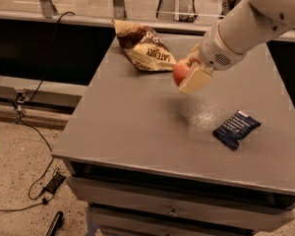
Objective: Pick apple
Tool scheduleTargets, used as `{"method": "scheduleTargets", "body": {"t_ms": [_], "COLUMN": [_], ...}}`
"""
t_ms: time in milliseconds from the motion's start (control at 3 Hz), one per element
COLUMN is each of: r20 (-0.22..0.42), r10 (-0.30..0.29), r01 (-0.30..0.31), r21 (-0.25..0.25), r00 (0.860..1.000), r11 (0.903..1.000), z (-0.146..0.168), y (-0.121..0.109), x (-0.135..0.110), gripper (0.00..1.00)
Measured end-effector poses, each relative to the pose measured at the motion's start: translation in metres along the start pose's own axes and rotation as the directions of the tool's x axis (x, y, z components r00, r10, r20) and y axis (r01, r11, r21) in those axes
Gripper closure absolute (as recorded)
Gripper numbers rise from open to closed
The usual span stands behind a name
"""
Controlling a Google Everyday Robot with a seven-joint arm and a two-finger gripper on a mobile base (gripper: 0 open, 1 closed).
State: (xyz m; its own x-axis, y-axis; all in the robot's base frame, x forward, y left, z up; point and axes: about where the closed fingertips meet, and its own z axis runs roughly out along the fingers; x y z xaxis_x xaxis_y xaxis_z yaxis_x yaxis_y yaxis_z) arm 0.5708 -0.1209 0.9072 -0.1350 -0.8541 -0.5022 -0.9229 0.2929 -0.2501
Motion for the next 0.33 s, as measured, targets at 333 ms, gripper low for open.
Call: {"method": "scheduleTargets", "body": {"t_ms": [333], "r20": [0.0], "r10": [0.0], "r01": [0.0], "r21": [0.0], "r00": [1.0], "r11": [1.0], "z": [0.0], "y": [0.0], "x": [0.0], "gripper": [1.0]}}
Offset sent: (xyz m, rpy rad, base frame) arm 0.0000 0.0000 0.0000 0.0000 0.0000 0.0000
